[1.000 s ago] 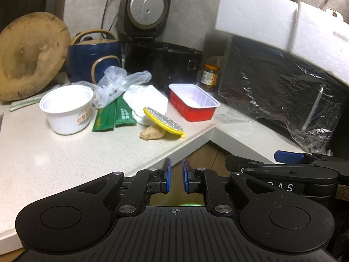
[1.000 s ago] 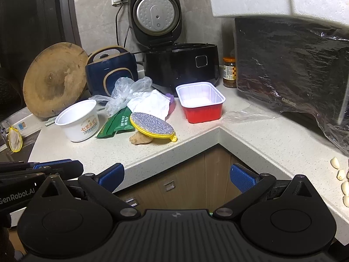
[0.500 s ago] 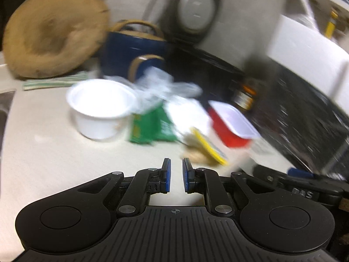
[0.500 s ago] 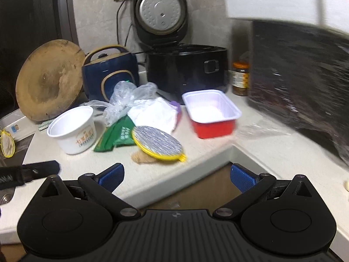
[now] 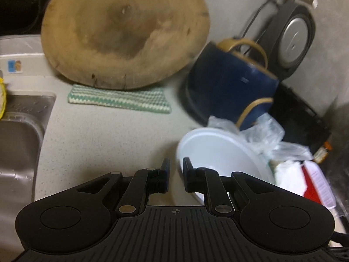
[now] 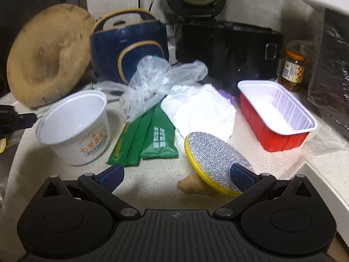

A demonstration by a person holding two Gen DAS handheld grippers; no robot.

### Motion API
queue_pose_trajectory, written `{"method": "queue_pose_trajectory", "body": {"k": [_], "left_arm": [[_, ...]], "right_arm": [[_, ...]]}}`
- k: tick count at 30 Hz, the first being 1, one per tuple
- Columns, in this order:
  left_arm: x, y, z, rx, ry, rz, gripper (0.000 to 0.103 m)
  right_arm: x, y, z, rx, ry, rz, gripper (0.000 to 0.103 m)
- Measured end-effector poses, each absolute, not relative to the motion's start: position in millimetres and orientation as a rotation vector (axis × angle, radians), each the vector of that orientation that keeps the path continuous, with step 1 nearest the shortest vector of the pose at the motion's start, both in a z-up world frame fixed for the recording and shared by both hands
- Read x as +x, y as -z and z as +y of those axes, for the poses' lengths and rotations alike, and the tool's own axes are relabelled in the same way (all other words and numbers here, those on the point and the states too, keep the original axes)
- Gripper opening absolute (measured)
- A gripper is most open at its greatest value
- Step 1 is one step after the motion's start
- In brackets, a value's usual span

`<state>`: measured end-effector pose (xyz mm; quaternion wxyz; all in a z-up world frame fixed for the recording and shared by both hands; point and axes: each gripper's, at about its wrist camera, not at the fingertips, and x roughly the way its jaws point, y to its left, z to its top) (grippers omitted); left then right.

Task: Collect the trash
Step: 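Reach the left tool to the white paper cup and grasp its rim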

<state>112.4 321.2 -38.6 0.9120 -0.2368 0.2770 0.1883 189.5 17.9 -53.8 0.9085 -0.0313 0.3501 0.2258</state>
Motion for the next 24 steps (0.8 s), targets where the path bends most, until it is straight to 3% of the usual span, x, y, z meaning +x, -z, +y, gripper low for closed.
{"method": "queue_pose_trajectory", "body": {"k": [6, 12, 24], "left_arm": [[131.8, 55.3, 309.2, -0.492, -0.361, 0.646, 0.021], [141.9, 58.6, 303.7, -0.601, -0.367, 0.659, 0.016], [174.3, 64.6, 263.8, -0.608, -0.302, 0.745, 0.014]], "right_arm": [[212.0, 66.6, 7.7, -0.123, -0.402, 0.745, 0.103], [224.9, 78.7, -6.9, -0.158, -0.413, 0.747, 0.103], [246.7, 95.6, -40.0, 0.052, -0.536, 0.854, 0.103]]}}
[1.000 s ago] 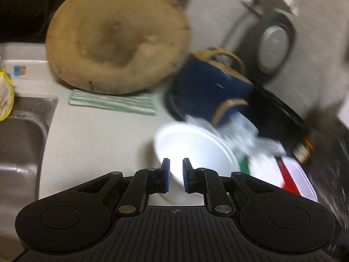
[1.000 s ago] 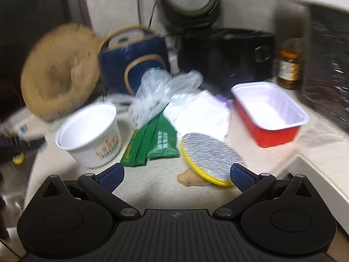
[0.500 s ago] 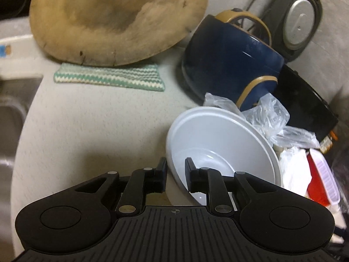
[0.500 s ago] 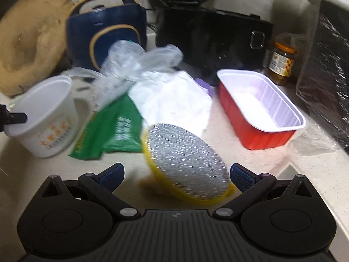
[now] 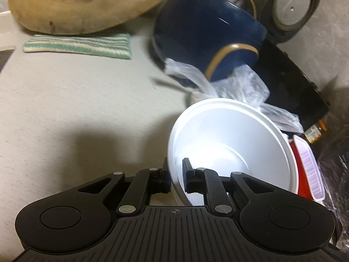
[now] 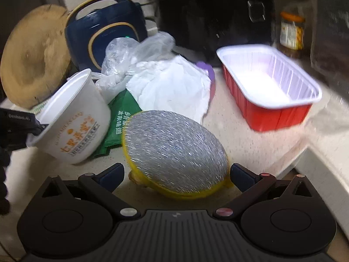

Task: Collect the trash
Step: 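Reach the left tool to the white paper cup and grasp its rim, then hold the white cup in the left tool while the right tool approaches the ginger root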

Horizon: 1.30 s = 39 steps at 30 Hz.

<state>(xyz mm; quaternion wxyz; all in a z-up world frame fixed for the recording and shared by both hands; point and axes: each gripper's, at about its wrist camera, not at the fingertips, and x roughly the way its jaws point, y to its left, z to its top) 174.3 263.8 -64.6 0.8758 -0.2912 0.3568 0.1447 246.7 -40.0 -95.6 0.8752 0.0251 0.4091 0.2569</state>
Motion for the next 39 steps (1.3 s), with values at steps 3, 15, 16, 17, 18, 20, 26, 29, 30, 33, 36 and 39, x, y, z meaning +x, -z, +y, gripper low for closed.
{"method": "queue_pose_trajectory", "body": {"k": [3, 15, 16, 17, 18, 20, 26, 29, 30, 33, 36, 39], "left_arm": [[177.3, 63.7, 258.0, -0.606, -0.291, 0.747, 0.014], [178.6, 64.4, 257.3, -0.639, -0.286, 0.753, 0.014], [178.5, 64.3, 257.5, -0.641, -0.285, 0.754, 0.014], [178.5, 64.2, 257.8, -0.643, -0.284, 0.754, 0.014], [178.2, 64.2, 258.0, -0.645, -0.282, 0.753, 0.014], [177.2, 63.9, 258.7, -0.652, -0.278, 0.752, 0.014], [174.0, 62.7, 259.9, -0.649, -0.263, 0.753, 0.014], [171.5, 62.9, 260.4, -0.646, -0.256, 0.757, 0.014], [170.5, 63.2, 260.8, -0.646, -0.254, 0.759, 0.014], [167.1, 64.2, 262.4, -0.649, -0.253, 0.762, 0.014], [164.5, 65.2, 264.5, -0.652, -0.256, 0.768, 0.014], [161.1, 65.4, 266.4, -0.656, -0.256, 0.770, 0.014]], "right_arm": [[254.2, 99.8, -48.4, 0.109, -0.524, 0.875, 0.103], [260.8, 100.5, -56.0, 0.194, -0.537, 0.905, 0.103], [259.9, 99.6, -53.6, 0.182, -0.530, 0.912, 0.103], [259.6, 99.3, -51.7, 0.173, -0.538, 0.917, 0.103], [259.4, 98.9, -48.3, 0.158, -0.559, 0.921, 0.103], [258.6, 97.9, -42.3, 0.109, -0.599, 0.929, 0.103], [236.2, 86.3, -27.7, -0.107, -0.503, 0.799, 0.096], [230.2, 81.4, -24.6, -0.176, -0.430, 0.708, 0.096], [230.4, 80.5, -24.7, -0.178, -0.421, 0.698, 0.096], [228.5, 76.9, -25.1, -0.185, -0.401, 0.670, 0.094], [225.9, 72.0, -22.3, -0.184, -0.405, 0.641, 0.091], [228.0, 68.0, -20.5, -0.154, -0.425, 0.648, 0.083]]}}
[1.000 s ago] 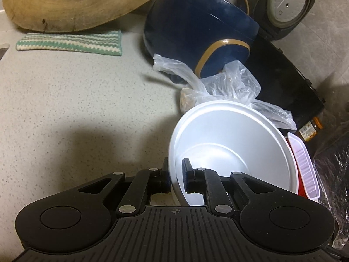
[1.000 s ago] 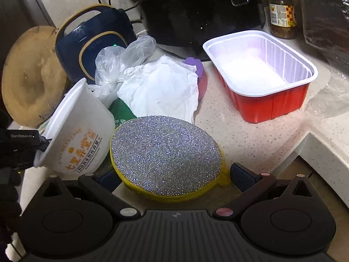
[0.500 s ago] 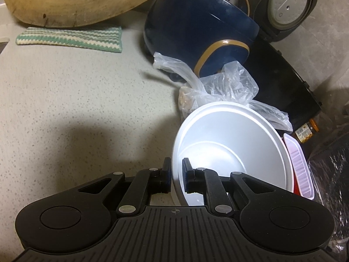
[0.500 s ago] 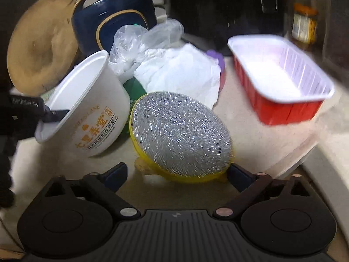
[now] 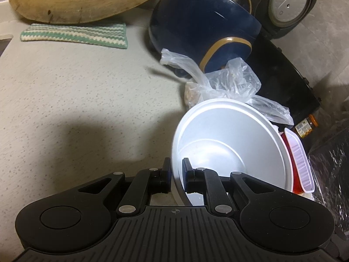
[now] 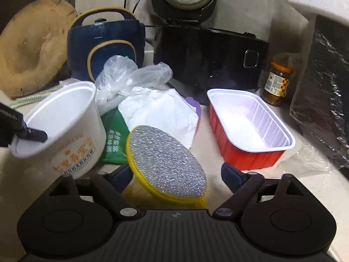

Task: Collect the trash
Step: 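Hold the white cup in the left tool while the right tool approaches the ginger root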

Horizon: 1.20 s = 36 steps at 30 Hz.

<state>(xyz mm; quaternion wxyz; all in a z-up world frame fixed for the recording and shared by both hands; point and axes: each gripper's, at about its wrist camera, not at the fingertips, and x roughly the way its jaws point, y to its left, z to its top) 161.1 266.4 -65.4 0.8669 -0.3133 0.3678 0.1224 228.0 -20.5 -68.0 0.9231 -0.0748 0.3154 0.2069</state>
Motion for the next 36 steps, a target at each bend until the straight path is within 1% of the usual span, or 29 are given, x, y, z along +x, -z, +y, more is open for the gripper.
{"method": "queue_pose_trajectory", "body": {"k": [3, 4, 5, 12, 17, 18, 20, 27, 33, 36], "left_arm": [[158.9, 65.1, 267.9, -0.660, -0.256, 0.768, 0.013], [157.9, 64.7, 268.6, -0.664, -0.256, 0.765, 0.013], [156.7, 64.3, 269.3, -0.668, -0.254, 0.762, 0.013], [151.3, 57.8, 265.1, -0.651, -0.225, 0.743, 0.012], [153.3, 61.1, 265.5, -0.654, -0.227, 0.753, 0.012], [153.8, 61.5, 265.7, -0.654, -0.228, 0.754, 0.012], [155.2, 62.0, 265.0, -0.648, -0.231, 0.758, 0.012], [153.1, 61.9, 264.8, -0.639, -0.238, 0.758, 0.012], [141.4, 60.1, 275.4, -0.642, -0.298, 0.732, 0.011], [136.9, 58.2, 278.2, -0.646, -0.301, 0.719, 0.011]], "right_arm": [[231.4, 62.9, -25.2, -0.103, -0.425, 0.650, 0.070], [232.8, 61.7, -28.5, -0.086, -0.422, 0.652, 0.063], [235.3, 59.6, -33.6, -0.066, -0.415, 0.658, 0.059], [242.7, 56.7, -75.5, 0.032, -0.297, 0.672, 0.059], [234.1, 62.3, -86.6, 0.064, -0.337, 0.693, 0.060], [230.1, 62.7, -85.0, 0.066, -0.365, 0.694, 0.061], [221.9, 64.7, -77.7, 0.049, -0.419, 0.695, 0.067], [206.3, 79.8, -37.2, -0.060, -0.558, 0.770, 0.067], [194.6, 72.3, -30.5, -0.051, -0.638, 0.725, 0.068], [192.0, 75.9, -25.6, -0.058, -0.708, 0.761, 0.068]]}}
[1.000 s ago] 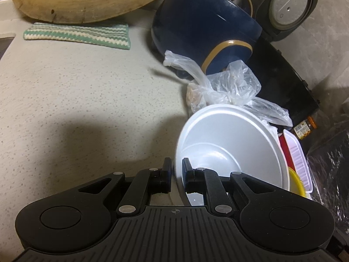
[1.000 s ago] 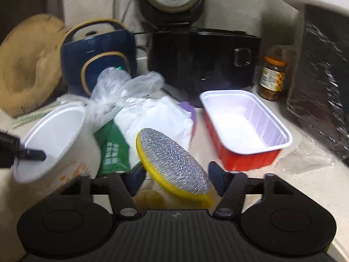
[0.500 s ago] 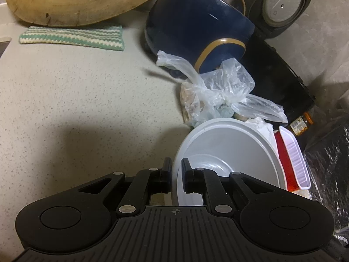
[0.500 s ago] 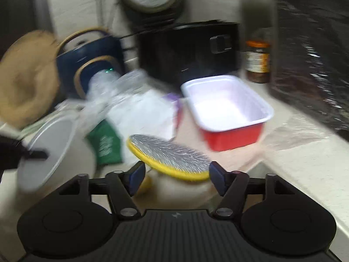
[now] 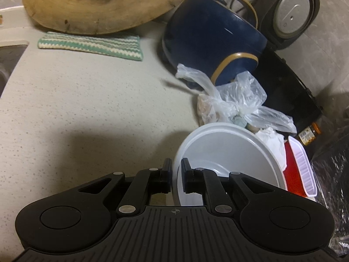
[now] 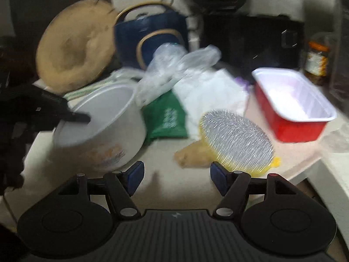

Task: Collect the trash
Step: 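Hold the white cup in the left tool while the right tool approaches the ginger root, then grasp the brown ginger root with the right tool while the left tool holds the cup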

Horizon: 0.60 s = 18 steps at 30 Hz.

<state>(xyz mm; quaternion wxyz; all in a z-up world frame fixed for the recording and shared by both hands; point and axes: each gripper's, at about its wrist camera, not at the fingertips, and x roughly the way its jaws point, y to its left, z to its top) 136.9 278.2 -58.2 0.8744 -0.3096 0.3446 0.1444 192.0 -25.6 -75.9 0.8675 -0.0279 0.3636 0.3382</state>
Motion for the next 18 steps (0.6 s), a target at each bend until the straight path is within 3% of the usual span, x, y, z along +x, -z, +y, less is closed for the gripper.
{"method": "queue_pose_trajectory", "body": {"k": [16, 18], "left_arm": [[131.9, 60.7, 274.3, -0.556, -0.296, 0.697, 0.013], [131.9, 61.8, 272.6, -0.543, -0.285, 0.698, 0.013]], "right_arm": [[226.6, 103.1, 18.3, -0.145, -0.524, 0.747, 0.070], [224.2, 104.5, 23.9, -0.183, -0.512, 0.734, 0.066]]}}
